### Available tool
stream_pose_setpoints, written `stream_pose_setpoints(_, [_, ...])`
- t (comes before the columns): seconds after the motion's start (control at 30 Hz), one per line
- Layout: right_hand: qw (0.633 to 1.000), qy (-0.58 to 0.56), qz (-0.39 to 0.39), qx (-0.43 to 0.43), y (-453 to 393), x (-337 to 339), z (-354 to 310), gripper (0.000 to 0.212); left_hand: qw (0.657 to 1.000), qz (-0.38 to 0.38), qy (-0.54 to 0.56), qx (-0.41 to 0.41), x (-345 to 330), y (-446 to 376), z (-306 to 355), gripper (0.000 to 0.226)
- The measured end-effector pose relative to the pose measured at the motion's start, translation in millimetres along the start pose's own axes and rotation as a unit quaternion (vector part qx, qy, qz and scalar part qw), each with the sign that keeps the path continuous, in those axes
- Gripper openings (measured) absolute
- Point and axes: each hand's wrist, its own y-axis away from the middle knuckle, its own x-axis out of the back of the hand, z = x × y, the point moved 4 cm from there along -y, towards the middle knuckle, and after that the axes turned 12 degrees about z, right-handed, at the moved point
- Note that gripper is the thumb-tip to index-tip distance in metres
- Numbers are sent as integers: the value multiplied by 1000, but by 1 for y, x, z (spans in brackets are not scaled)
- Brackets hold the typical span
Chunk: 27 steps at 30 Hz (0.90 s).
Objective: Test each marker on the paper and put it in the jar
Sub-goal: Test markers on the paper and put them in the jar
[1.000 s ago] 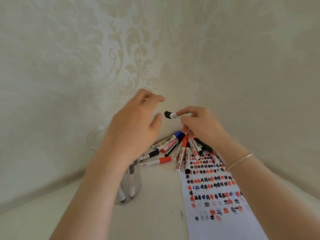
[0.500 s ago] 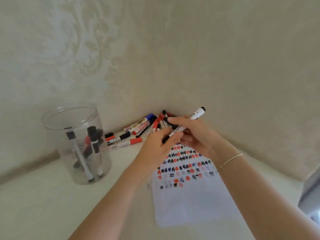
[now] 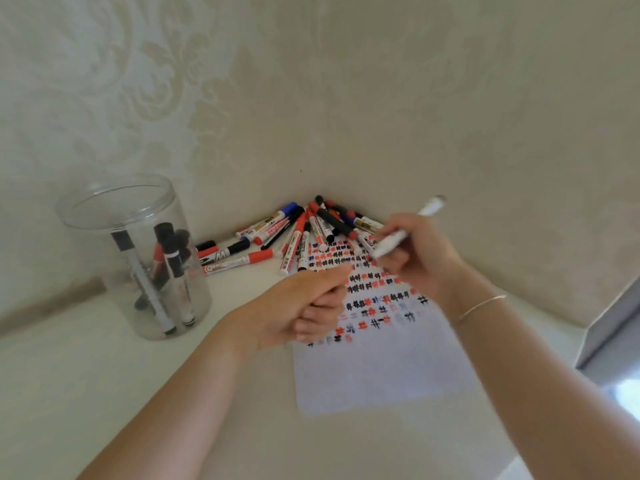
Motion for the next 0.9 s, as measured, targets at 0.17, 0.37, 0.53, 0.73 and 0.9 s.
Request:
stream_pose_setpoints(0.17, [997,44,53,38,-3,34,-13,11,984,136,-108,-28,42,0,-12,49])
stream_pose_setpoints(0.37, [982,178,60,20,21,5,43,18,883,198,-418,-84,33,-20,-17,40])
stream_pose_setpoints(0.53, [939,274,175,111,25,9,67,31,852,193,-480,-85,31,-22,-26,37])
stream_pose_setpoints(0.73, [923,291,210,136,27,10,70,32,844,197,-492,-82,31,-24,-29,37])
stream_pose_setpoints(0.9, [912,322,206,148,26,11,73,27,846,202,-486,-87,33,-26,-31,39])
